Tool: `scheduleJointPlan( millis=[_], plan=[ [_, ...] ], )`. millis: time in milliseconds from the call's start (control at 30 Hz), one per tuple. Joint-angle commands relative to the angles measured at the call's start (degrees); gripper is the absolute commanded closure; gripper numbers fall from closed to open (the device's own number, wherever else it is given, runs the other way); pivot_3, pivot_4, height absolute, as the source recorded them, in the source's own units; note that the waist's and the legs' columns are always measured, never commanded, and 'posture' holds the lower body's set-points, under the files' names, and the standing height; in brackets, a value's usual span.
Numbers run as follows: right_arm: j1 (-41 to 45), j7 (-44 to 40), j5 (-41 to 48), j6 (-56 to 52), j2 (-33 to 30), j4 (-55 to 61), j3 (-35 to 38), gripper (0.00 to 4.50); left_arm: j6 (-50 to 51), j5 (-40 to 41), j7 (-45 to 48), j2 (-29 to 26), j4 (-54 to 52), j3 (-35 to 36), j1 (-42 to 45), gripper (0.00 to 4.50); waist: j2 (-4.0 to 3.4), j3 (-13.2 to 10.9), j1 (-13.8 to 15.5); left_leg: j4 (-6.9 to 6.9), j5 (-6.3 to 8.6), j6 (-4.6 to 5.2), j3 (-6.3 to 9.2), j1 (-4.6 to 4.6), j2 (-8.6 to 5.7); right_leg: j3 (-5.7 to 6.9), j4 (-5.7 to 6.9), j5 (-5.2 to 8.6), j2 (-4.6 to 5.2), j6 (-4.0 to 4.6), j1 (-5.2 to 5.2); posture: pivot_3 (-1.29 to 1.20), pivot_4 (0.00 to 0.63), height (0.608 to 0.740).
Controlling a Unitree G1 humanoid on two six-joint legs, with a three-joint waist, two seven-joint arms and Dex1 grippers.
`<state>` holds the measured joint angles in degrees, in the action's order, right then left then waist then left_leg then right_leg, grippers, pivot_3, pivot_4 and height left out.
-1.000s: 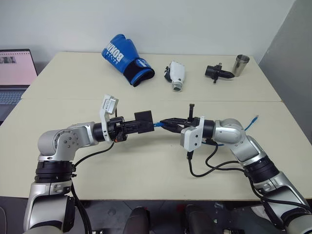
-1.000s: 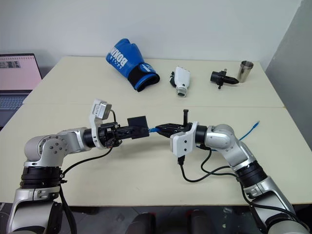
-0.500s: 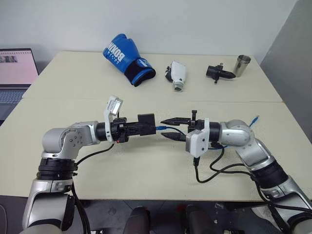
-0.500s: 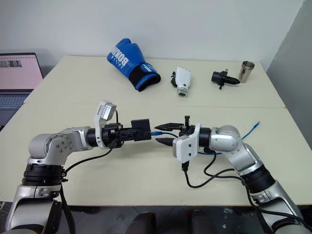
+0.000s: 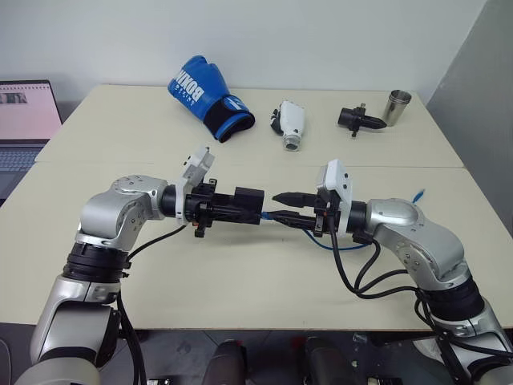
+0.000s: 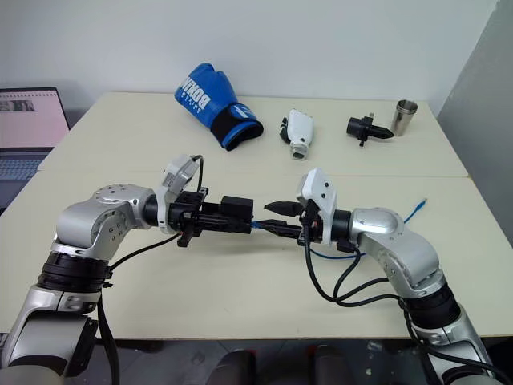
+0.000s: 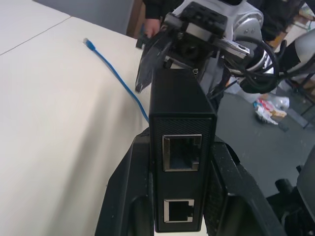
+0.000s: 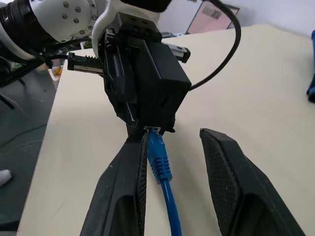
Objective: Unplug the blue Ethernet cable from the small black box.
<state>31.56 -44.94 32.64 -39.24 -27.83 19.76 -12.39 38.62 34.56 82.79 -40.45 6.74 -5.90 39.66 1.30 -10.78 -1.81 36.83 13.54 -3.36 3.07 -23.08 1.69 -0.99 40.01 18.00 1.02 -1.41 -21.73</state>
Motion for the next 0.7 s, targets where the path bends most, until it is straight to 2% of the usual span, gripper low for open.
scheduleJointPlan(
  millis=[33,200,700],
  plan=[
    [1.38,-0.71,2.86,-3.45,0.32,1.26,1.54,2.58,-0.78,-0.19,0.64,-0.18,-0.22,0.96,1.18,3.7,0.0,0.0,0.0,0.0,0.0,0.0,0.0,0.0,0.0,0.0,-0.01,0.0,0.0,0.0,0.0,0.0,0.15,0.74],
    [1.53,-1.67,3.85,-5.24,0.53,0.66,1.49,1.59,-1.0,-0.46,0.81,-0.05,-0.03,1.09,1.18,3.7,0.0,0.0,-0.01,0.0,0.0,0.0,0.01,-0.03,0.0,0.02,-0.01,0.0,0.0,0.0,-0.02,0.0,0.15,0.74],
    [5.12,-3.59,2.98,-6.8,2.07,-5.5,0.83,1.56,-1.4,-0.82,1.74,-0.06,-0.11,0.9,0.84,3.7,0.0,0.0,-0.05,0.0,0.0,0.0,0.01,-0.04,0.01,0.02,-0.01,0.0,-0.02,-0.01,-0.04,0.0,0.15,0.74]
  ],
)
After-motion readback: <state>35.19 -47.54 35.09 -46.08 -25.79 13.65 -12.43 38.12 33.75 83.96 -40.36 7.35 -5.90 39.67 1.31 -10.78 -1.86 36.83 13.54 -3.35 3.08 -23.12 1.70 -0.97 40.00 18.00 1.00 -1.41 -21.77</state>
